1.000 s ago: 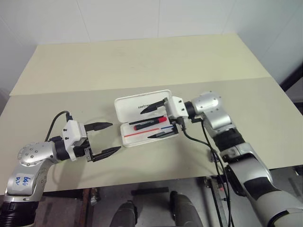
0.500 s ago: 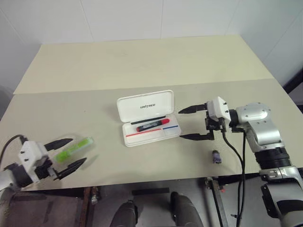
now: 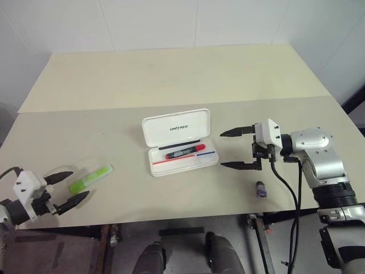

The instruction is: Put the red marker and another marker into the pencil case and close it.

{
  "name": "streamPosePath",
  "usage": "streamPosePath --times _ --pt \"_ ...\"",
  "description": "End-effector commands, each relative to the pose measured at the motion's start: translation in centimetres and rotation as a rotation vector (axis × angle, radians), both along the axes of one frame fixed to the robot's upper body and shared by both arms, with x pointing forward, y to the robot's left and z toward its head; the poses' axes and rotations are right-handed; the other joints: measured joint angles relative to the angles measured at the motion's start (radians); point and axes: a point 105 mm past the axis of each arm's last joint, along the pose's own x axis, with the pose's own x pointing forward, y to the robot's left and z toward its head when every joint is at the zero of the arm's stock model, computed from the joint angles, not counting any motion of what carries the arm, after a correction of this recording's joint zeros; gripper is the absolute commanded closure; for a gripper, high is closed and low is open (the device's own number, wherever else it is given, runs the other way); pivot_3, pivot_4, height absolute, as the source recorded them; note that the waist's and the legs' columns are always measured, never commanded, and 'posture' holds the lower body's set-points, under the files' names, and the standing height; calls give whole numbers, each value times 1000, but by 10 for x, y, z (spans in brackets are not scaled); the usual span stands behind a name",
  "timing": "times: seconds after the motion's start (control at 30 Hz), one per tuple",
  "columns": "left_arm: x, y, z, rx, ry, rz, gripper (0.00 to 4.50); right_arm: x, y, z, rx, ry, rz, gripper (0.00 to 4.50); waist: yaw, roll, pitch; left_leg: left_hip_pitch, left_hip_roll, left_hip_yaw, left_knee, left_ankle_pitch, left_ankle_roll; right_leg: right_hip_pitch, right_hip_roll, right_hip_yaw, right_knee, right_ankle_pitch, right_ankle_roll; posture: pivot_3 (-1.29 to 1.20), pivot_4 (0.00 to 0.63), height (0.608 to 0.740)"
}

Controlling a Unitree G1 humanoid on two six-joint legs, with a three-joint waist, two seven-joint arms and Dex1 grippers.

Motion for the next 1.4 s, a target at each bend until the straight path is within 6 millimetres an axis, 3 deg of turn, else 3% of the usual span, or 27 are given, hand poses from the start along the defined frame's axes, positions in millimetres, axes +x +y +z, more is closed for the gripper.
streamPosePath --times 0.03,0.2,0.23,0.33,0.6,0.8,1.07,1.13,1.27,1.4 --pt "4 4 -2 24 8 -4 0 -2 0 14 15 -56 5 24 0 0 0 0 0 0 0 0 0 0 0 0 0 0 0 0 150 740" --pt "12 -1 -29 -39 82 -8 0 -6 2 19 20 -70 -1 24 0 0 0 0 0 0 0 0 0 0 0 0 0 0 0 0 150 740" --pt "13 -2 -31 -53 90 -12 184 -7 2 19 20 -71 -4 7 1 0 0 1 0 0 0 0 0 0 0 0 1 0 0 0 150 740" --pt "12 -4 -37 -80 112 -19 880 -8 3 20 21 -73 -7 0 5 0 0 1 0 0 2 0 0 1 0 0 0 0 0 0 150 740" --pt "11 -9 -43 -98 138 -37 3384 -11 4 20 23 -77 -9 0 1 0 0 3 0 0 3 0 0 2 0 1 1 2 -1 0 150 740" --pt "12 -14 -38 -68 89 -40 3367 -11 3 17 15 -79 -12 0 3 0 0 3 0 0 3 0 0 2 0 1 1 2 -1 0 150 740" --pt "6 -32 0 -48 -6 -120 3367 -12 4 13 14 -77 -21 0 1 0 0 1 0 1 3 -1 1 1 0 1 0 2 -1 0 150 740" --pt "6 -43 12 -36 -19 -173 3367 -12 4 13 13 -76 -23 0 2 -1 0 0 0 0 3 -1 1 1 0 1 -2 2 -1 0 150 740" --pt "10 -86 38 20 -63 -361 3367 -13 6 10 21 -71 -28 0 5 -3 2 0 0 0 3 -1 1 1 0 1 -2 2 -1 0 150 740" --pt "16 -106 50 10 -91 -426 3367 -14 7 9 25 -67 -35 0 0 -3 2 0 0 1 4 -1 1 1 0 1 -2 2 -1 0 150 740"
